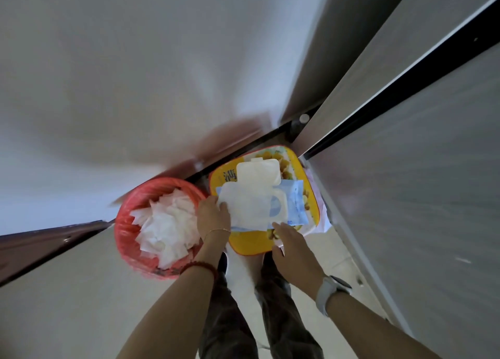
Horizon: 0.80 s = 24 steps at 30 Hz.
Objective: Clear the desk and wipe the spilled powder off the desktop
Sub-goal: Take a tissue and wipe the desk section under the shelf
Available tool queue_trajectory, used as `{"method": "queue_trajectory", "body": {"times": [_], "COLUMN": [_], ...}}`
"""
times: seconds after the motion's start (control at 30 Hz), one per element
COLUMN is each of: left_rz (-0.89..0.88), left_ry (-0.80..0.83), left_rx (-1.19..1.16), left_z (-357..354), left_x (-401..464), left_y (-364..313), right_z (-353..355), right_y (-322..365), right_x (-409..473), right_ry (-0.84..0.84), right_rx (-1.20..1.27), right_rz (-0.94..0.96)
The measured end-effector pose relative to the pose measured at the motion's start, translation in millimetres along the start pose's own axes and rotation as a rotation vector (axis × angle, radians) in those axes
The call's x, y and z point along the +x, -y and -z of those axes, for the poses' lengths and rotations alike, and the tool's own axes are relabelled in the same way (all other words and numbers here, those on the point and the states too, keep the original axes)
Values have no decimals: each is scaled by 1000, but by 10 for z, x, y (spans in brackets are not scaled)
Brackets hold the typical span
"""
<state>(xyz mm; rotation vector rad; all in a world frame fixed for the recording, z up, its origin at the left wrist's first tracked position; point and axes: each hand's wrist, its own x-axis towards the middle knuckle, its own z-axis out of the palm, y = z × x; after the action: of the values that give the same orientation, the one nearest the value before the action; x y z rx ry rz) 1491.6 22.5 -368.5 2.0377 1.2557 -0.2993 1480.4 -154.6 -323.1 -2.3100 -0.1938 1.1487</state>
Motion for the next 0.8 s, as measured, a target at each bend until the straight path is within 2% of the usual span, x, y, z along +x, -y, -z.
{"method": "queue_trajectory", "body": {"times": [0.07, 0.2, 0.27, 0.33, 0.5, 0.67, 0.8], "left_rz": [-75, -160, -196, -248, -359, -461, -507], "left_ry": [13, 284, 379, 393, 261, -26, -285], "left_rx": [-56, -333, -435, -482, -545, -557, -599], "left_z": [158, 747, 1116, 1529, 2564, 3494, 4141], "left_x": [-145, -634, -912, -1171, -1780, -2406, -2878], "left_y": [-115, -456, -633, -806, -1198, -1396, -1331], "right_z": [48, 352, 582, 838, 1342, 1600, 1501], "right_y": [57, 416, 693, 1010, 1827, 2678, 3264], "right_x": [-96, -352, -520, -747, -1348, -1899, -2356], "right_ry": [-77, -221, -259, -244, -184, -110, -250], "right_rx": [75, 237, 276, 311, 284, 253, 223], "right_rz": [25, 210, 348, 445, 635, 892, 1148]}}
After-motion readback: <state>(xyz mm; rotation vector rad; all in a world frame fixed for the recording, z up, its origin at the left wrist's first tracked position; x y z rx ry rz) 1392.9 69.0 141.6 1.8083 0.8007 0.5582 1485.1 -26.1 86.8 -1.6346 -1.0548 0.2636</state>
